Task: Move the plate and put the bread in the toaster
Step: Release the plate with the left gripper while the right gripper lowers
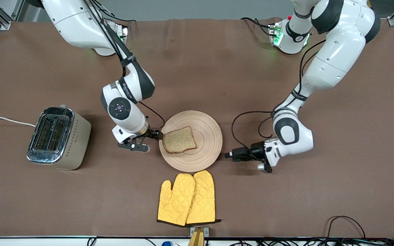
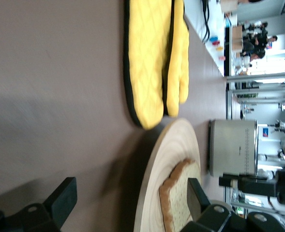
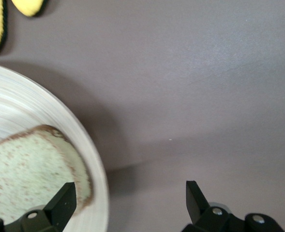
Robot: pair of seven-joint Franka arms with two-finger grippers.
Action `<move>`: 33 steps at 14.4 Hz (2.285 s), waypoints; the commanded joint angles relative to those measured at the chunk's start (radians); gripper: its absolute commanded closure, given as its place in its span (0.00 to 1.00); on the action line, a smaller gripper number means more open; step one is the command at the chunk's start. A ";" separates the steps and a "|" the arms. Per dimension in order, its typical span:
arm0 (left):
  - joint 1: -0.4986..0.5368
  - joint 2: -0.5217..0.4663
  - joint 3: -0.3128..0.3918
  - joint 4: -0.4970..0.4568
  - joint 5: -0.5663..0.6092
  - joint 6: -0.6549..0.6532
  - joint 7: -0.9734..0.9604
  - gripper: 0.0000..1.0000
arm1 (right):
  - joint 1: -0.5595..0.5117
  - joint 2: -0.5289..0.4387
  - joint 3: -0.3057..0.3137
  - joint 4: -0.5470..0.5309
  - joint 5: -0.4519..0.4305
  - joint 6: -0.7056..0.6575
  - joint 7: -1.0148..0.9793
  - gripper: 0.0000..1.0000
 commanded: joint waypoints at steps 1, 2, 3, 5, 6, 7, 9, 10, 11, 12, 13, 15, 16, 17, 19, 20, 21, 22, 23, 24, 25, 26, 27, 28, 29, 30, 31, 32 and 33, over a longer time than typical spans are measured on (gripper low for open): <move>0.051 -0.020 0.003 0.050 0.111 -0.009 -0.128 0.00 | 0.038 0.041 -0.011 0.064 -0.061 -0.018 0.137 0.08; 0.083 -0.018 0.002 0.062 0.170 -0.032 -0.183 0.00 | 0.043 0.053 -0.011 0.087 -0.063 -0.036 0.149 0.14; 0.116 -0.018 0.002 0.083 0.236 -0.074 -0.235 0.00 | 0.049 0.064 -0.011 0.109 -0.063 -0.047 0.151 0.15; 0.191 -0.020 0.002 0.122 0.345 -0.166 -0.298 0.00 | 0.078 0.090 -0.011 0.142 -0.063 -0.041 0.151 0.14; 0.230 -0.020 0.000 0.127 0.385 -0.204 -0.300 0.00 | 0.092 0.115 -0.011 0.176 -0.063 -0.041 0.152 0.14; 0.270 -0.023 -0.001 0.139 0.415 -0.250 -0.300 0.00 | 0.094 0.128 -0.010 0.195 -0.063 -0.041 0.152 0.14; 0.330 -0.024 0.002 0.173 0.481 -0.337 -0.309 0.00 | 0.097 0.136 -0.011 0.196 -0.064 -0.036 0.152 0.15; 0.360 -0.026 0.000 0.177 0.521 -0.373 -0.325 0.00 | 0.100 0.138 -0.011 0.196 -0.066 -0.038 0.152 0.19; 0.382 -0.035 0.002 0.191 0.563 -0.402 -0.334 0.00 | 0.098 0.138 -0.011 0.196 -0.066 -0.039 0.152 0.25; 0.406 -0.040 0.002 0.206 0.612 -0.433 -0.346 0.00 | 0.098 0.136 -0.011 0.195 -0.067 -0.041 0.151 0.31; 0.429 -0.043 0.000 0.219 0.656 -0.456 -0.360 0.00 | 0.095 0.136 -0.011 0.195 -0.079 -0.044 0.148 0.34; 0.469 -0.075 -0.001 0.232 0.713 -0.529 -0.375 0.00 | 0.091 0.138 -0.011 0.190 -0.115 -0.048 0.145 0.34; 0.485 -0.107 0.002 0.233 0.724 -0.569 -0.386 0.00 | 0.091 0.138 -0.011 0.187 -0.116 -0.047 0.146 0.34; 0.503 -0.142 0.002 0.233 0.739 -0.597 -0.394 0.00 | 0.094 0.141 -0.011 0.187 -0.116 -0.047 0.148 0.34; 0.528 -0.222 0.002 0.231 0.799 -0.634 -0.429 0.00 | 0.095 0.148 -0.011 0.186 -0.118 -0.045 0.149 0.38; 0.531 -0.269 0.002 0.231 0.839 -0.673 -0.462 0.00 | 0.097 0.150 -0.013 0.186 -0.118 -0.045 0.149 0.39; 0.531 -0.311 0.002 0.229 0.880 -0.707 -0.511 0.00 | 0.097 0.153 -0.013 0.186 -0.118 -0.045 0.149 0.42; 0.529 -0.354 0.000 0.228 0.925 -0.741 -0.567 0.00 | 0.097 0.153 -0.013 0.186 -0.118 -0.047 0.149 0.43; 0.526 -0.397 -0.006 0.228 0.954 -0.779 -0.626 0.00 | 0.097 0.153 -0.013 0.186 -0.118 -0.047 0.151 0.44; 0.525 -0.440 -0.010 0.225 0.966 -0.804 -0.685 0.00 | 0.098 0.156 -0.013 0.186 -0.118 -0.045 0.152 0.44; 0.517 -0.473 -0.012 0.223 0.979 -0.818 -0.723 0.00 | 0.098 0.156 -0.011 0.186 -0.118 -0.047 0.152 0.44; 0.514 -0.510 -0.018 0.222 1.003 -0.838 -0.749 0.00 | 0.098 0.156 -0.011 0.186 -0.118 -0.047 0.152 0.44; 0.511 -0.544 -0.038 0.222 1.047 -0.861 -0.774 0.00 | 0.100 0.156 -0.011 0.186 -0.118 -0.047 0.152 0.44; 0.509 -0.566 -0.067 0.222 1.102 -0.876 -0.802 0.00 | 0.101 0.156 -0.011 0.186 -0.118 -0.047 0.152 0.44; 0.511 -0.593 -0.105 0.223 1.168 -0.899 -0.832 0.00 | 0.101 0.156 -0.011 0.186 -0.119 -0.047 0.152 0.44; 0.509 -0.616 -0.131 0.223 1.217 -0.922 -0.851 0.00 | 0.101 0.156 -0.011 0.187 -0.119 -0.047 0.152 0.45; 0.494 -0.657 -0.138 0.220 1.260 -0.944 -0.855 0.00 | 0.103 0.156 -0.013 0.187 -0.119 -0.047 0.152 0.45; 0.436 -0.691 -0.119 0.213 1.293 -0.963 -0.855 0.00 | 0.109 0.156 -0.013 0.187 -0.119 -0.047 0.152 0.45; 0.364 -0.731 -0.056 0.205 1.342 -0.985 -0.855 0.00 | 0.109 0.156 -0.013 0.187 -0.119 -0.047 0.152 0.46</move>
